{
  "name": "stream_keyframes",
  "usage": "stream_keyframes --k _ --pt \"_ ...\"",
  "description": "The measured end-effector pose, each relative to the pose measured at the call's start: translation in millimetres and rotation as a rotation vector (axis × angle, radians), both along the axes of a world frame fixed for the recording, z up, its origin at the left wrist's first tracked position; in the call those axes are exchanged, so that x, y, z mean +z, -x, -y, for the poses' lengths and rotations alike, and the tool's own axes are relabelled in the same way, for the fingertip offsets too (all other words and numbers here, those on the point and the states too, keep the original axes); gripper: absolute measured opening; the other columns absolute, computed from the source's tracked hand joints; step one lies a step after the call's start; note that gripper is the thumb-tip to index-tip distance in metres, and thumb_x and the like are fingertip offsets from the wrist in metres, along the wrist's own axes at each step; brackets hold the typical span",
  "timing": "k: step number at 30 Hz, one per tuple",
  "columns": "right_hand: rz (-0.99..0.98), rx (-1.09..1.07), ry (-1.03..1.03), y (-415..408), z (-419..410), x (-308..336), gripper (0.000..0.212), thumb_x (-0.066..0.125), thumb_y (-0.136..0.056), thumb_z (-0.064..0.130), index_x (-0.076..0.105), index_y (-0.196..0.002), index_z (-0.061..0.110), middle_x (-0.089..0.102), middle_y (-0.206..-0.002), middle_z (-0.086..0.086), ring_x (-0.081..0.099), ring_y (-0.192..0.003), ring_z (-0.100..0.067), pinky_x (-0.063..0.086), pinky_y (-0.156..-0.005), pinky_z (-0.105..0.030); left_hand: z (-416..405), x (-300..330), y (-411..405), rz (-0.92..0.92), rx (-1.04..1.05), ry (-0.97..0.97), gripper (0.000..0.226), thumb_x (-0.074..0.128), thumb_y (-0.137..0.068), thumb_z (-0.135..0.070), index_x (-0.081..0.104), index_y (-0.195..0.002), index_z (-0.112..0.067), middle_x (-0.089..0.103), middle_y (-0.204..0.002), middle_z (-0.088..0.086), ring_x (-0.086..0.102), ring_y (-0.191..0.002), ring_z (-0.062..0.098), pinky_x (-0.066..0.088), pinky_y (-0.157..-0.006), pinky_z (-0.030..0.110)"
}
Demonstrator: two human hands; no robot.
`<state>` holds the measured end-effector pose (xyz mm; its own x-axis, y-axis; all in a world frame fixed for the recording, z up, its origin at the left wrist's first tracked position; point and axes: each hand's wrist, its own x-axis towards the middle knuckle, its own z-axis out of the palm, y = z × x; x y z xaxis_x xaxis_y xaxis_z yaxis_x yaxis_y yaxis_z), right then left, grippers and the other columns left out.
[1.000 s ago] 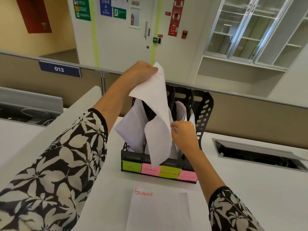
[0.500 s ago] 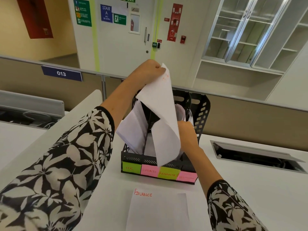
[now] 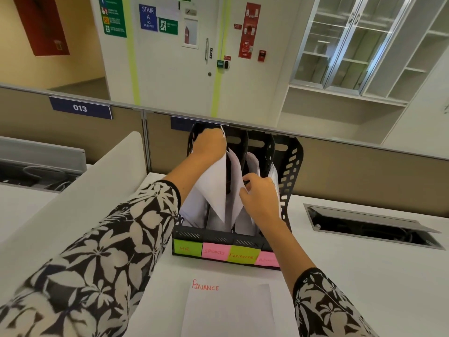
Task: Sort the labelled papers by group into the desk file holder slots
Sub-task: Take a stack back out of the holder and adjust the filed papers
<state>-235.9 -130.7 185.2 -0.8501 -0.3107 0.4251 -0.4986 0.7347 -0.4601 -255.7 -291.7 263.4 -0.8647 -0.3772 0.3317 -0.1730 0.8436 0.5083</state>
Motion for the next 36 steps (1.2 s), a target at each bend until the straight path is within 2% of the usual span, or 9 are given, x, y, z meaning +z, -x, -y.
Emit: stream_keyframes --k 8,11,14,16,20,22,24,28,36 --pt "-0.126 -0.017 0.067 -9.9 21.7 -8.3 0.016 0.058 -0.084 0.023 0.068 -0.081 0.011 0.069 -0.076 -0.005 0.053 -0.088 -0.021 0.048 -0.062 -0.031 -13.8 -40.6 13.1 0.278 0.022 -0.204 0.027 0.043 -0.096 -0.008 0.061 -0.104 0.009 0.063 -0.103 0.025 0.06 -0.099 0.035 0.048 -0.081 0.04" --pt "-0.132 0.022 0.068 -9.8 28.7 -10.6 0.021 0.056 -0.087 0.024 0.07 -0.081 0.01 0.07 -0.075 -0.007 0.054 -0.089 -0.025 0.051 -0.067 -0.039 -15.7 -44.7 16.2 0.318 0.011 -0.337 0.035 0.037 -0.099 -0.018 0.06 -0.112 0.007 0.055 -0.08 0.015 0.054 -0.081 0.026 0.043 -0.077 0.034" --pt "-0.159 0.097 0.105 -13.1 32.0 -12.9 0.026 0.052 -0.092 0.027 0.072 -0.082 0.013 0.072 -0.075 -0.004 0.055 -0.087 -0.025 0.047 -0.07 -0.038 -13.8 -51.0 19.3 0.285 0.001 -0.566 0.046 0.031 -0.1 -0.036 0.056 -0.116 -0.001 0.059 -0.097 0.014 0.057 -0.091 0.027 0.042 -0.078 0.034" --pt "-0.231 0.145 0.197 -18.8 26.8 -14.5 0.023 0.053 -0.092 0.022 0.071 -0.082 0.012 0.072 -0.075 -0.002 0.057 -0.078 -0.023 0.044 -0.074 -0.034 -9.0 -54.3 15.0 0.22 -0.032 -0.608 0.043 0.031 -0.099 -0.04 0.058 -0.102 -0.007 0.055 -0.081 0.008 0.052 -0.074 0.019 0.039 -0.065 0.028" --pt "-0.304 0.099 0.346 -32.9 1.4 -31.4 0.011 0.059 -0.087 0.008 0.068 -0.094 0.009 0.071 -0.09 -0.004 0.055 -0.084 -0.015 0.045 -0.081 -0.029 1.9 -59.3 -11.2 0.043 -0.124 -0.486 0.032 0.041 -0.092 -0.013 0.044 -0.06 -0.014 0.039 -0.059 0.002 0.036 -0.059 0.015 0.029 -0.055 0.027" --pt "-0.26 0.052 0.38 -42.3 -16.7 -46.1 0.014 0.058 -0.087 0.007 0.065 -0.099 0.009 0.068 -0.096 -0.005 0.055 -0.091 -0.019 0.048 -0.08 -0.028 3.3 -65.6 -32.9 -0.079 -0.11 -0.418 0.026 0.042 -0.093 -0.009 0.066 -0.084 -0.011 0.063 -0.082 0.002 0.054 -0.076 0.016 0.043 -0.069 0.027" --pt "-0.217 0.006 0.401 -55.1 -38.4 -64.3 0.017 0.058 -0.085 0.004 0.063 -0.1 0.009 0.066 -0.097 -0.006 0.054 -0.092 -0.019 0.049 -0.079 -0.027 -2.0 -75.1 -63.1 -0.257 -0.056 -0.351 0.028 0.044 -0.093 -0.006 0.066 -0.111 -0.007 0.069 -0.108 0.005 0.062 -0.097 0.019 0.047 -0.083 0.024" --pt "0.048 -0.189 0.375 -88.7 -85.0 -110.8 0.026 0.057 -0.086 0.003 0.058 -0.112 0.011 0.061 -0.109 -0.01 0.051 -0.101 -0.025 0.045 -0.082 -0.031 -28.2 -123.6 -135.6 -0.478 -0.038 -0.273 0.025 0.048 -0.09 -0.001 0.062 -0.109 -0.008 0.068 -0.108 0.006 0.061 -0.095 0.019 0.051 -0.082 0.026" --pt "0.561 -0.389 0.307 -166.8 -144.7 -173.5 0.048 0.06 -0.086 0.01 0.043 -0.131 0.005 0.048 -0.128 -0.018 0.047 -0.115 -0.033 0.036 -0.102 -0.043 -87.4 -257.7 -251.1 -0.041 0.211 -0.543 0.04 0.058 -0.088 -0.005 0.047 -0.126 -0.011 0.046 -0.131 0.012 0.049 -0.116 0.028 0.047 -0.097 0.039"
